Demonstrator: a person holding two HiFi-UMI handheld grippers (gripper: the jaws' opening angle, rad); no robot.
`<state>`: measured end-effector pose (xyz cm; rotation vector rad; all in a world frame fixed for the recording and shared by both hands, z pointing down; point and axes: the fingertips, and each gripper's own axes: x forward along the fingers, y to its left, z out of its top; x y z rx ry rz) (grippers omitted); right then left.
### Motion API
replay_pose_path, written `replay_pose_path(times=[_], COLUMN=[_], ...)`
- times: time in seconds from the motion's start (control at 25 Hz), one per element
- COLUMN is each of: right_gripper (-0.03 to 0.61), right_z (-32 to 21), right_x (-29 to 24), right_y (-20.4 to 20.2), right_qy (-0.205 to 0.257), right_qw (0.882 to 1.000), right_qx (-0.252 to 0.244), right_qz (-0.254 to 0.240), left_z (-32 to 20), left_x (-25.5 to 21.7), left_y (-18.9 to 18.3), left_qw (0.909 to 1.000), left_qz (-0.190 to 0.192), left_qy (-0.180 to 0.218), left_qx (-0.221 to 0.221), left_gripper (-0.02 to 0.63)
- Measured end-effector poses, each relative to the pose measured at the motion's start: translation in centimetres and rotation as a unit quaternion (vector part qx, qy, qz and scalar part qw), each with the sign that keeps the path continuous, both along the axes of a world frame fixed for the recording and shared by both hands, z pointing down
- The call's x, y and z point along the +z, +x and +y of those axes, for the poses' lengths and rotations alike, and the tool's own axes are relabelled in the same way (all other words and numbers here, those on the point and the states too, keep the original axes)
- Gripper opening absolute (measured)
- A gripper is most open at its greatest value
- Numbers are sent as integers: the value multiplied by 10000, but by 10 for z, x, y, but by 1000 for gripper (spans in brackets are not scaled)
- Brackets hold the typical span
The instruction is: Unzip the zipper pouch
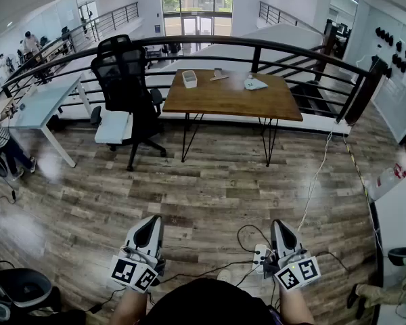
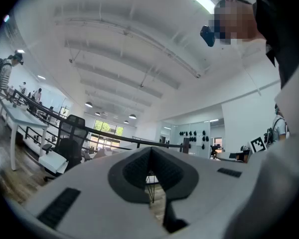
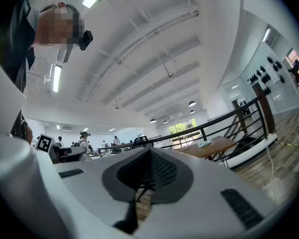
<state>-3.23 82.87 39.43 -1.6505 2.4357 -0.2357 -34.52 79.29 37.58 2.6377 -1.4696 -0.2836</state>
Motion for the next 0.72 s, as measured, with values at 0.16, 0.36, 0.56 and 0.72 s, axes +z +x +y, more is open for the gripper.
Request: replay_pose_path(times=[0.16,0.36,0.56,0.72], right_gripper=[-8,-8,-7,-5], right_z=[2,-2,-5,-6], right_x=[3,8,13,4], right_y=[6,14,23,39], right_qy=[-9,-75,-261,-112], right_qw=[10000,10000,9993,9994], right_qx=[32,42,80,110], right_qz=[-15,-37,263,295], left_z=[-1,-7,-11,-17], left_x=[2,3,2,-6], left_y=[6,16,28,43], left_qw=[10000,10000,10000,10000], left_qz=[-18,-9,1,23], left_qy=[-25,-76,-85,18], left_qx=[30,33,20,-13], left_gripper=[12,12,12,12])
